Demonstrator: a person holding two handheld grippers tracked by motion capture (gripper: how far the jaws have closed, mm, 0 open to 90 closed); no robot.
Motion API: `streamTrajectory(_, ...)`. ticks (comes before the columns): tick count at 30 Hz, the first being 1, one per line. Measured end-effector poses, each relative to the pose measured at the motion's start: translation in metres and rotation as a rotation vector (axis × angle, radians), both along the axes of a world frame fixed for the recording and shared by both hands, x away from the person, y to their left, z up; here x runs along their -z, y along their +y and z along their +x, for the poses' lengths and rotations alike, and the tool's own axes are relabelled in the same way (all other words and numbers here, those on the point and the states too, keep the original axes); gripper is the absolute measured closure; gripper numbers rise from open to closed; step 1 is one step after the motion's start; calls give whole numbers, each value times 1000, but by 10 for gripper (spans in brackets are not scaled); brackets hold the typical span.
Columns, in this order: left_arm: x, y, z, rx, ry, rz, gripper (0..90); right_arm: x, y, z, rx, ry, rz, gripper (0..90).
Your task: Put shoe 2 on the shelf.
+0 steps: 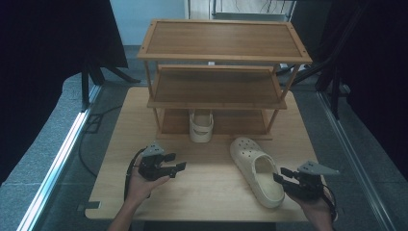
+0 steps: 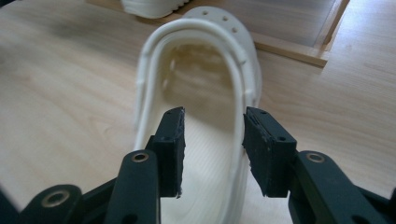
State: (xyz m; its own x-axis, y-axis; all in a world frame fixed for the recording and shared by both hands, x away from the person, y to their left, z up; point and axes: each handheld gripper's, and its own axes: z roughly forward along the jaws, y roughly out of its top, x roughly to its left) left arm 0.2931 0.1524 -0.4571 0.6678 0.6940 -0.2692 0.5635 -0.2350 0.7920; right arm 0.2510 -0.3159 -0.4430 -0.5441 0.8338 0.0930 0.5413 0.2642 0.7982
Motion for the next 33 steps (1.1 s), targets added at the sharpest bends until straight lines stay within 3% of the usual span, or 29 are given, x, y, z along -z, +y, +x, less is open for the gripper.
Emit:
streamTrajectory(9,0,0,-1,3,-1,0,395,10,10,32,13,24,5,549)
streamTrajectory(17,1,2,-1,-2,1,0,395,22,15,44,61,29,-15,551)
streamTrajectory(20,1,1,-1,-1,1,2,395,27,14,46,72,60,-36,578)
streamTrajectory(24,1,0,-1,-1,0,6,395,34,15,49,66,91,-28,719)
streamTrajectory(29,1,0,-1,0,-1,4,395,33,20,52,109,68,-35,775)
streamTrajectory(33,1,1,-1,-3,1,3,395,26,20,55,134,57,25,783)
